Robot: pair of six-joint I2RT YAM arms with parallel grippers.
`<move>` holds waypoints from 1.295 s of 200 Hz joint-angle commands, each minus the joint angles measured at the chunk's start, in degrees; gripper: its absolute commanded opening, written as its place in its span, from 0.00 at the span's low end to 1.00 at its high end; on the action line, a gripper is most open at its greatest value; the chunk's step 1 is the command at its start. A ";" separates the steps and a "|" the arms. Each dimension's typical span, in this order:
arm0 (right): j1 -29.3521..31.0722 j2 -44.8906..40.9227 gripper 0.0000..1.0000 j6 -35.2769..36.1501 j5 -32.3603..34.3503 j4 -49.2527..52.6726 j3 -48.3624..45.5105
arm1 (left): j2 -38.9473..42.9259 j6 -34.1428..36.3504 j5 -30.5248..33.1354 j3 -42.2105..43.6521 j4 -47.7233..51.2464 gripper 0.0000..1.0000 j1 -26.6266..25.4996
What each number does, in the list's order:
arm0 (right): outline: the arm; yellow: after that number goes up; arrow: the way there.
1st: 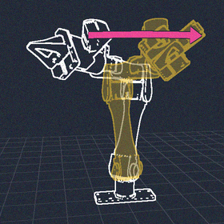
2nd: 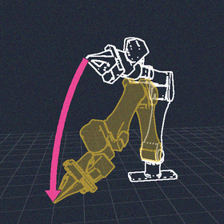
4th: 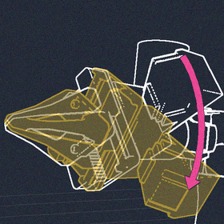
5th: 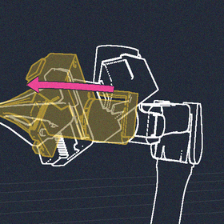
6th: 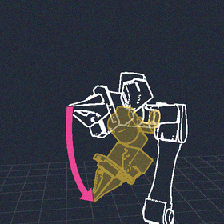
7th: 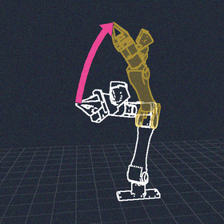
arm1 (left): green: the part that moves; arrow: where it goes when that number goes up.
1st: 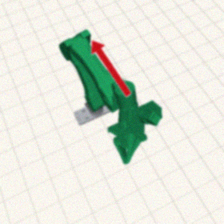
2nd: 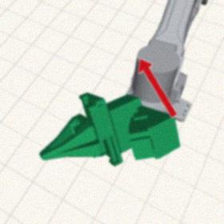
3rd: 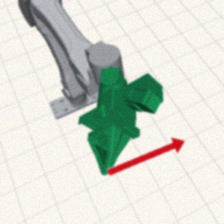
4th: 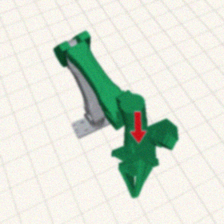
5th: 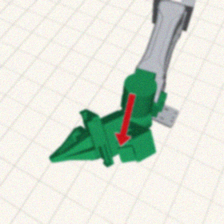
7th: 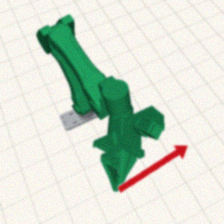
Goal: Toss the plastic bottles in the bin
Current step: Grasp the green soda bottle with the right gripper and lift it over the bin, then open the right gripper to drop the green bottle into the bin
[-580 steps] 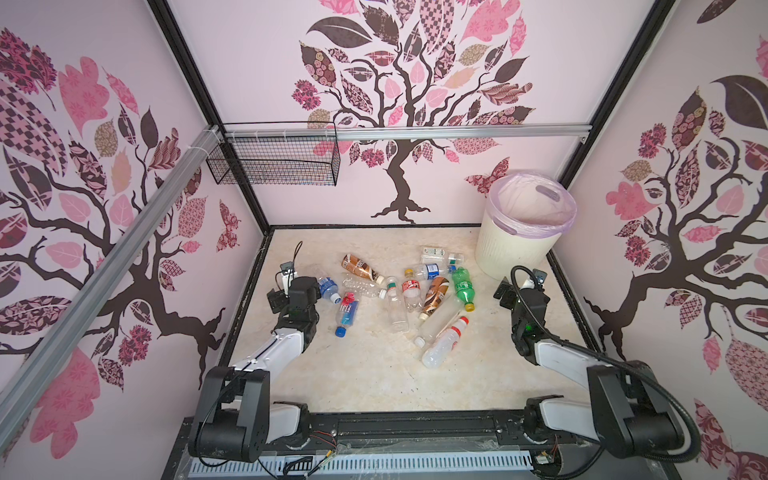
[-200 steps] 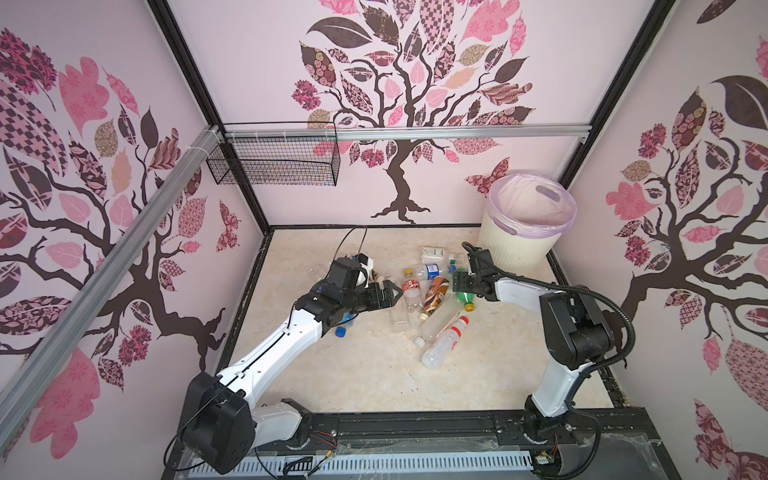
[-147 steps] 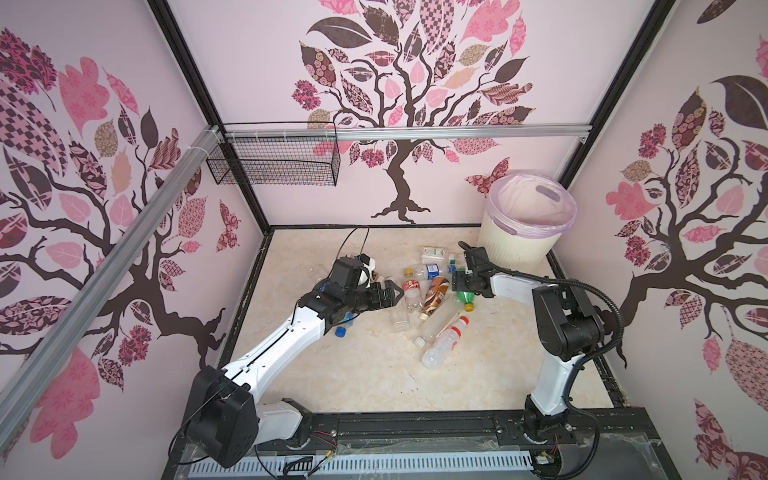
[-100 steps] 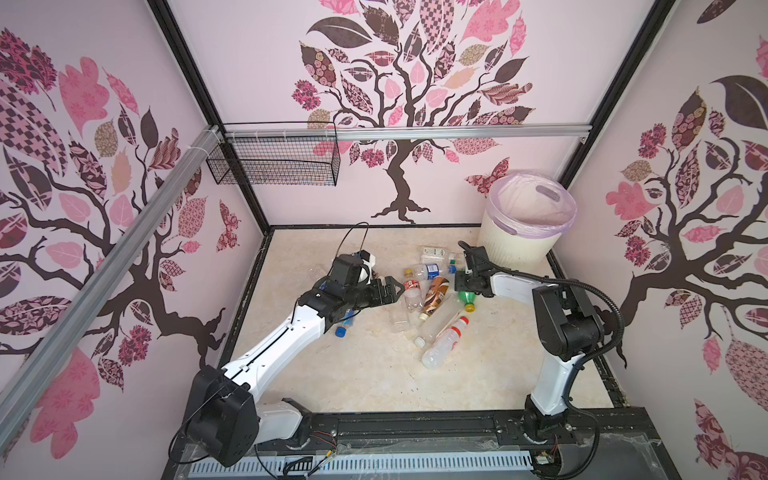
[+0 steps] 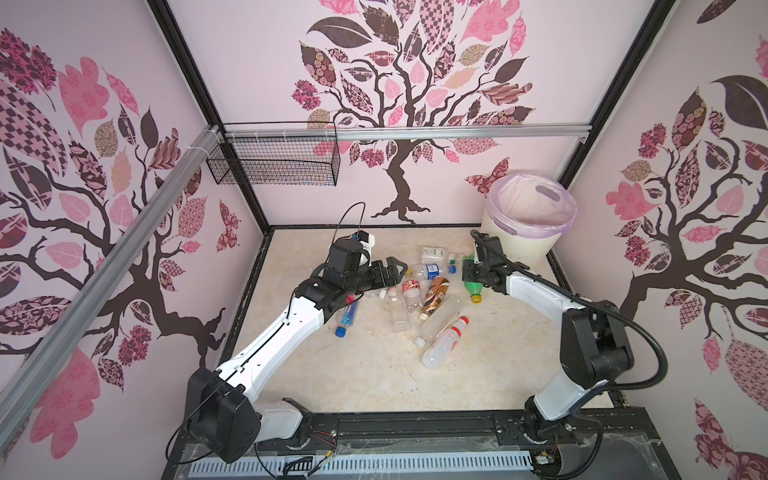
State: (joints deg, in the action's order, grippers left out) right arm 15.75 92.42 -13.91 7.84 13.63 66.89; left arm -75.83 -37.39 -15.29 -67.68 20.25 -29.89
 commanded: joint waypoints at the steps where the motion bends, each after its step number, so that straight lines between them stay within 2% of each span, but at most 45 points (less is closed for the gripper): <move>1: 0.76 -7.08 0.53 -0.40 -0.60 3.56 5.18 | -1.06 1.96 2.89 -4.76 -1.41 0.98 -1.52; 38: 0.98 -15.65 0.52 1.85 0.40 3.70 15.29 | -5.13 8.70 4.92 -14.45 -0.96 0.98 -6.85; 73: 1.04 -16.54 0.52 4.44 3.91 5.60 31.80 | -8.96 14.52 9.14 -24.03 -0.41 0.98 -12.47; 102: 1.04 -16.53 0.52 7.60 7.61 3.51 40.19 | -9.82 16.03 8.25 -26.99 -1.90 0.98 -13.75; 123: 0.76 -13.16 0.55 11.93 12.00 1.97 42.87 | -9.84 17.35 8.21 -27.06 -3.29 0.98 -13.75; 135: -1.39 -9.50 0.55 13.71 13.39 1.95 43.56 | -10.06 18.16 8.75 -27.28 -3.28 0.98 -13.71; 151: -7.07 -2.08 0.59 10.31 12.27 5.75 46.35 | -10.12 18.81 9.05 -27.36 -3.11 0.98 -13.72; 162: -10.62 4.49 0.60 7.88 11.42 11.72 52.15 | -10.21 19.27 9.27 -27.57 -2.70 0.98 -13.72; 170: -11.71 8.85 0.64 7.73 11.91 16.67 57.13 | -10.22 19.44 9.45 -27.83 -1.98 0.98 -13.71; 184: -11.77 14.24 0.83 8.50 14.49 22.57 67.32 | -10.08 20.46 9.79 -27.80 -0.79 0.98 -13.77; 198: -11.72 14.92 0.99 8.56 13.76 23.69 70.88 | -10.04 21.36 10.09 -27.84 0.51 0.98 -13.77; 259: -8.63 7.90 1.00 9.96 12.03 21.05 65.67 | -10.65 19.79 16.83 -27.38 5.07 0.98 -13.70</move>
State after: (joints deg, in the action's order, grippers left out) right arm 5.26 105.51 -5.15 19.68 35.20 131.74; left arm -85.45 -17.52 -2.85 -92.55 21.52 -43.75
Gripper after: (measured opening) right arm 0.995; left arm 0.983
